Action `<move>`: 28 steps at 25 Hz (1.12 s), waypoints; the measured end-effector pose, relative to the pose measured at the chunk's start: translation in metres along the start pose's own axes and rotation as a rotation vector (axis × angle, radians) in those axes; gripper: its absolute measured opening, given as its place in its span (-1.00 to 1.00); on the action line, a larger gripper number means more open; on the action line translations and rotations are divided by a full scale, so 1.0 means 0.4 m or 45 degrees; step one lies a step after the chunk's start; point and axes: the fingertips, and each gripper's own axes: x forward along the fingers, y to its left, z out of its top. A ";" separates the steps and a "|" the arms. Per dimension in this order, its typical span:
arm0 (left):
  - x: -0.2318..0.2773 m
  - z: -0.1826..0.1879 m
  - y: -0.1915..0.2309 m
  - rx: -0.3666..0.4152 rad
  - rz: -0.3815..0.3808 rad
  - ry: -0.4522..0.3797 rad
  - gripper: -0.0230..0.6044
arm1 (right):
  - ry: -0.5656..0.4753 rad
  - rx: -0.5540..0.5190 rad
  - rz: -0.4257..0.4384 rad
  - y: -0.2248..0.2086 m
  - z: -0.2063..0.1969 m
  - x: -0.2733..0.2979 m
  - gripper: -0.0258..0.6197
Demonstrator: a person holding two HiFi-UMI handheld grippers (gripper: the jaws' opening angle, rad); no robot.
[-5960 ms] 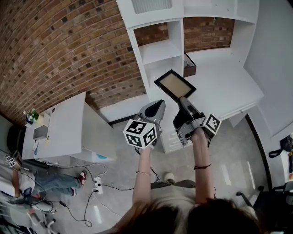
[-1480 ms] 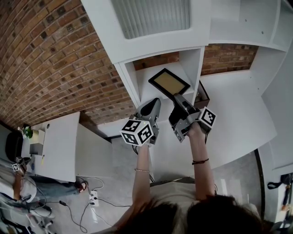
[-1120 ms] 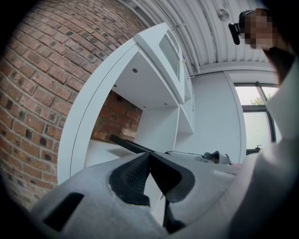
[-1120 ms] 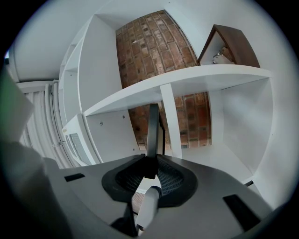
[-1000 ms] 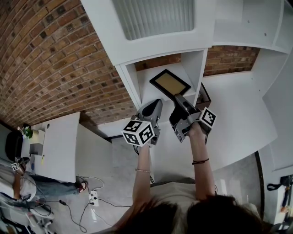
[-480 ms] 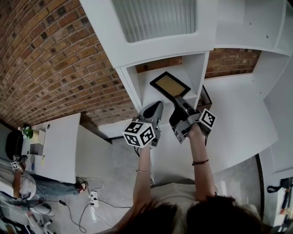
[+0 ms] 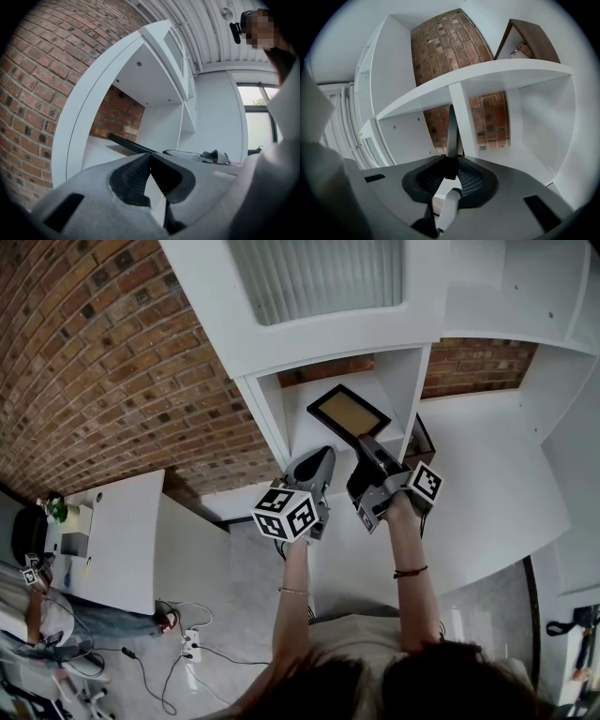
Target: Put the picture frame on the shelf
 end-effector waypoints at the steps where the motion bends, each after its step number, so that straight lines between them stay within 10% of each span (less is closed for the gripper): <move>1: 0.000 -0.001 0.001 0.000 0.001 0.000 -0.89 | 0.001 0.001 0.003 0.000 0.000 0.000 -0.70; 28: 0.000 -0.014 -0.020 0.035 0.000 0.052 -0.89 | 0.005 -0.061 -0.071 -0.011 -0.010 -0.012 -0.70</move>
